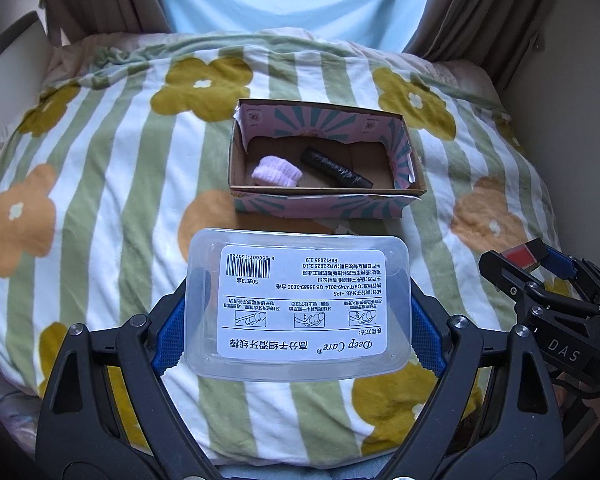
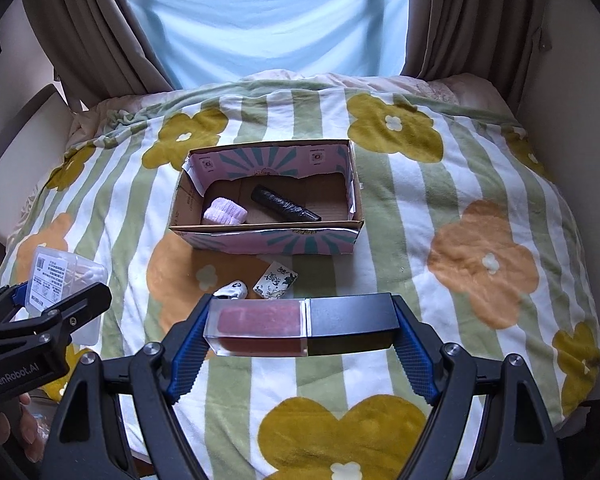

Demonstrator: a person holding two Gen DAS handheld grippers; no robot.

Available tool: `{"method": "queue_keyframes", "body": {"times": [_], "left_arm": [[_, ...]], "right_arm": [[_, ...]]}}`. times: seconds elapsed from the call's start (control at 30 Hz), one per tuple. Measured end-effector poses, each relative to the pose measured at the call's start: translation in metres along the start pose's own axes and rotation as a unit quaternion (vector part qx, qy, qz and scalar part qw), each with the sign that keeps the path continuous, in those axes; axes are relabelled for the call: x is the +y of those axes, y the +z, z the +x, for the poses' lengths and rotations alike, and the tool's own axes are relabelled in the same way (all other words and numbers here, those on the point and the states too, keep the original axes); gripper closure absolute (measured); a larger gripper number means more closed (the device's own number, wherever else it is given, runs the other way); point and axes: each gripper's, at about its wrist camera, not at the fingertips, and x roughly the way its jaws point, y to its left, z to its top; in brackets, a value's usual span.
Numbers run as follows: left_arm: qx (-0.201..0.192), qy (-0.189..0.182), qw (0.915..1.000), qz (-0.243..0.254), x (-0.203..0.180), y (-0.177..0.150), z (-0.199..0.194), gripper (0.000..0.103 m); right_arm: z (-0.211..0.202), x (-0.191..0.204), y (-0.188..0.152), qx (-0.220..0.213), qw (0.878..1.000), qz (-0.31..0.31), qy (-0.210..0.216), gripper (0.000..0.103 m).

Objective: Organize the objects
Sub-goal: 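Carry the Deep Care box and lip gloss with both tools over the box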

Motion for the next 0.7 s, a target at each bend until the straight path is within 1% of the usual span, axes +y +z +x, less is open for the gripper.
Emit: {"method": "queue_keyframes", "body": {"times": [0.3,0.33,0.37,0.5,0.7], "left_arm": [[-0.022,-0.002,0.9998,0.002,-0.004,0.011,-0.018,0.014],[-0.024,-0.001,0.9997,0.002,-0.004,0.013,-0.019,0.014],[-0.025,-0.001,0.9997,0.002,-0.005,0.014,-0.019,0.014],[-0.024,-0.002,0.9997,0.004,-0.007,0.027,-0.017,0.014],[-0.028,0.0,0.9996,0.005,-0.008,0.059,-0.007,0.014]], "right_arm": [[-0.012,-0.002,0.014,-0.018,1.0,0.002,-0.013,0.023],[-0.012,-0.002,0.018,-0.014,0.999,0.014,-0.028,0.023],[-0.012,-0.002,0.022,-0.013,0.999,0.015,-0.03,0.023],[-0.008,-0.003,0.042,-0.015,0.999,0.014,-0.032,0.023],[0.006,-0.007,0.083,-0.02,0.999,0.011,-0.036,0.023]]}}
